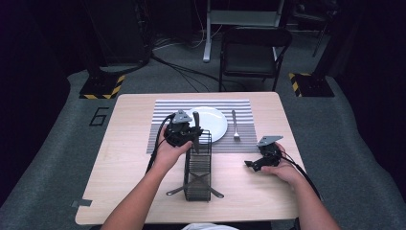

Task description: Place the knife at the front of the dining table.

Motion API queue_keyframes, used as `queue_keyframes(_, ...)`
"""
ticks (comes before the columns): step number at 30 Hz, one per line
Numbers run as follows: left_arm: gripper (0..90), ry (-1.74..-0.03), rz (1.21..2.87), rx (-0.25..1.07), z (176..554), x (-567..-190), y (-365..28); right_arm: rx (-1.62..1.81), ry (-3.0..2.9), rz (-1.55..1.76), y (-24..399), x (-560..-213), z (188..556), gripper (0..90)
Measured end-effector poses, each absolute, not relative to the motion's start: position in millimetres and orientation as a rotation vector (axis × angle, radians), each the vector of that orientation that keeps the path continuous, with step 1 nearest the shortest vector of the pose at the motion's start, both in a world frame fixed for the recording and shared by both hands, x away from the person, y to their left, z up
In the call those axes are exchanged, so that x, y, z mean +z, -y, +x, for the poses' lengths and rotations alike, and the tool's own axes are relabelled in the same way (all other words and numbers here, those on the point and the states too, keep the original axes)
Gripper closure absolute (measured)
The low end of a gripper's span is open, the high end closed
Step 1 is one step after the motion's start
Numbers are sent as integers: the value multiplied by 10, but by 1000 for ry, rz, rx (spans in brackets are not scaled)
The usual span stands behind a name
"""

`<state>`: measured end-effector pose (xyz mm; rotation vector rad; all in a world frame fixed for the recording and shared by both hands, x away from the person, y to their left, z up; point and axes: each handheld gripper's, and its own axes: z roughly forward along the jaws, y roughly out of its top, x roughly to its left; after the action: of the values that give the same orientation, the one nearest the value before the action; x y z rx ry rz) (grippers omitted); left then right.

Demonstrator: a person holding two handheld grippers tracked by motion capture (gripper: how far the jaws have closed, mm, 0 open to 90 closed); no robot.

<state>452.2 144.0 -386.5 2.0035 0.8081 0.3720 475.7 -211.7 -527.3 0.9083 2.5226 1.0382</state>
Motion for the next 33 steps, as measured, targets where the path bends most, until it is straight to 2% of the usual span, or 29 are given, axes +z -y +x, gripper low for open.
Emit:
queue_keyframes(10,800,-805,2042,316,4535,-3954,-1375,1038,-2523,908,2117,-5273,4757,0)
queue_keyframes(16,812,-804,2065,359,4513,-3928,-1332,1039,-2523,908,2117,-5273,4757,0)
queue_keyframes(33,822,-822,2051,384,4468,-3564,-1451,1039,-2523,908,2117,-5273,4757,0)
